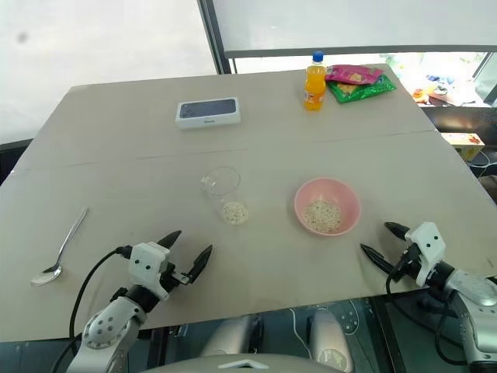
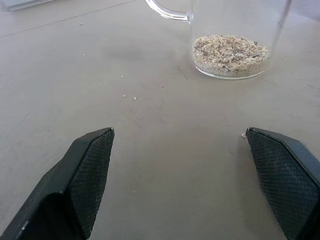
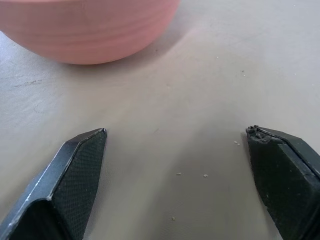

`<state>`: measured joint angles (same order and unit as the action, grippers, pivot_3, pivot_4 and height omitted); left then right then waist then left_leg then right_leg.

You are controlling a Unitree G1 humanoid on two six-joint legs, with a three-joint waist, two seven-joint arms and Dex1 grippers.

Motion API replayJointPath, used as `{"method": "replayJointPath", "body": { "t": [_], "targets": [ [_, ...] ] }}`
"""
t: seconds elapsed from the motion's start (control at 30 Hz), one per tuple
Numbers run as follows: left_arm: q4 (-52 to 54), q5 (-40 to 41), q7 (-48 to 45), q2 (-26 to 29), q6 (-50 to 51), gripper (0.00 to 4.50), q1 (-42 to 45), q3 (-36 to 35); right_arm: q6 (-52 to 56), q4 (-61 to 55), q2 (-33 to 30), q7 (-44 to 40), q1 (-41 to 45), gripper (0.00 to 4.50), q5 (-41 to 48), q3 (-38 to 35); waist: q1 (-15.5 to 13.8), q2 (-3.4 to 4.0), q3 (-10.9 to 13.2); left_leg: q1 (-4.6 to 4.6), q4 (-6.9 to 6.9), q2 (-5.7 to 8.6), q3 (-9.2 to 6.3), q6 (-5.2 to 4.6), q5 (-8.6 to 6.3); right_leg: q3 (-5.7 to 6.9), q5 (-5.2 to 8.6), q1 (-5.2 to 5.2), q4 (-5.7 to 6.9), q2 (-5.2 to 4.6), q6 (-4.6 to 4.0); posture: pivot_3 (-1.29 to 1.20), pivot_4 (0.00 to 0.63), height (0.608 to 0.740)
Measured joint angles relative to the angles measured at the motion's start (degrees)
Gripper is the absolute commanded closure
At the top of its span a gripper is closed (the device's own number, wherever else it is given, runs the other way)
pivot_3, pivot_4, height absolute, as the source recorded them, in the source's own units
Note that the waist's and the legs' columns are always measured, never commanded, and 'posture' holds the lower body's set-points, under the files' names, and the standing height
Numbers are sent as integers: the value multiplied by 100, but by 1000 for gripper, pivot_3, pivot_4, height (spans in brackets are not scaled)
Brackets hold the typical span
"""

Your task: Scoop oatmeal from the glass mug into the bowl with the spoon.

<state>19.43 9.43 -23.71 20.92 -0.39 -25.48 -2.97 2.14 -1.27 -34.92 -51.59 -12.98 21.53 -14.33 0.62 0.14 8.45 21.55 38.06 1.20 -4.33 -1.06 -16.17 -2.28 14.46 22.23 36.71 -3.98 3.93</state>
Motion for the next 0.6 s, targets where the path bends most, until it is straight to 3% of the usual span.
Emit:
{"method": "replayJointPath", "body": {
  "t": [0.6],
  "targets": [
    [37, 103, -33, 1, -1, 116, -124, -55, -110, 182, -46, -70, 168, 0, -13, 2, 9, 0, 0, -1, 0, 0, 1, 0, 0, -1, 0, 0, 1, 1, 0, 0, 150, 740]
  ]
}}
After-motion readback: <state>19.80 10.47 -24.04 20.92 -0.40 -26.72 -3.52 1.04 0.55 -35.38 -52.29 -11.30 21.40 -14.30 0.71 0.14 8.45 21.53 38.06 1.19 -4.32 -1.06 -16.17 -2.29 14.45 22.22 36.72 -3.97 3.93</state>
